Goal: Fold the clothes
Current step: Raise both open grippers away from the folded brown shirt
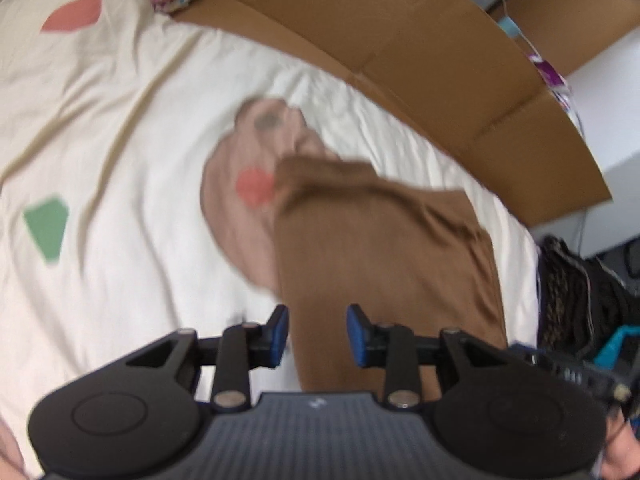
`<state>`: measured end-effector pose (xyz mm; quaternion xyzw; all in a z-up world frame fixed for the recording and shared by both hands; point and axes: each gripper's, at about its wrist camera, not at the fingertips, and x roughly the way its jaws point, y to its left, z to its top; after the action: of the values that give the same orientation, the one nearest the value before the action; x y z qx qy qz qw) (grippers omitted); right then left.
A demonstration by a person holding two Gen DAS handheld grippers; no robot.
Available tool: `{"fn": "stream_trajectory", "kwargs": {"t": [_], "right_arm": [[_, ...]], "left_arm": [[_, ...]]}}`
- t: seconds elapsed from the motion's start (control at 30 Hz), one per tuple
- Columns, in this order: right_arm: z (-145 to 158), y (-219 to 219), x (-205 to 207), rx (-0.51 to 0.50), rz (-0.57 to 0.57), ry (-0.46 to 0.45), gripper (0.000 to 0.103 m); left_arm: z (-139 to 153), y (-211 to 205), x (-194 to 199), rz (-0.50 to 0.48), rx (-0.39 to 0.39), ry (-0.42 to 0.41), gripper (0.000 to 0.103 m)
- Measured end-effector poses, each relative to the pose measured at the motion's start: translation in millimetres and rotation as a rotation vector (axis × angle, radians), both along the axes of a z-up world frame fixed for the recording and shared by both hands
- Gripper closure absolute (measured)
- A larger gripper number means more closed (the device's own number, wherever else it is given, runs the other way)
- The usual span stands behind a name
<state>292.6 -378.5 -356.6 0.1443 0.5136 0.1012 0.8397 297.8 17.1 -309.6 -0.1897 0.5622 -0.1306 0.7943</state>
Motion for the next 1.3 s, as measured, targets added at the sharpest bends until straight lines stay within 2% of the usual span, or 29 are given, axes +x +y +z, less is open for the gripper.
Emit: {"fn": "stream_trajectory", "kwargs": {"t": [0.23, 0.4, 0.53, 0.73, 1.1, 1.2, 1.3], "right_arm": [[-7.8, -2.1, -14.0, -0.018, 0.015, 0.025, 0.069], [-16.2, -2.7, -23.8, -0.028, 0.025, 0.051, 0.068], [-19.3, -4.9, -32.1, -0.044, 0.039, 0.061, 0.068], [-17.9, -8.5, -42.2, -0.05, 0.06, 0.066, 0.068], [-26.6, -16.7, -60.6, -0.047, 0.099, 0.102, 0.067], [-31.4, -14.7, -60.4, -0.055, 0.11, 0.1, 0.066], [-34.6, -13.3, -56.7, -0.054, 0.113, 0.103, 0.065]], "left_arm": [[-28.2, -8.2, -53.0, -0.003, -0.029, 0.078, 0.07], [-42.6, -16.9, -77.0, -0.006, -0.084, 0.119, 0.07], [-52.8, -22.6, -84.5, -0.03, -0.075, 0.152, 0.07], [-64.3, -24.3, -93.3, -0.043, -0.103, 0.197, 0.07], [-76.2, -33.8, -108.7, -0.096, -0.158, 0.212, 0.075], [-79.1, -31.6, -107.3, -0.078, -0.183, 0.204, 0.075], [-84.9, -21.9, -107.2, -0.022, -0.243, 0.193, 0.075]]}}
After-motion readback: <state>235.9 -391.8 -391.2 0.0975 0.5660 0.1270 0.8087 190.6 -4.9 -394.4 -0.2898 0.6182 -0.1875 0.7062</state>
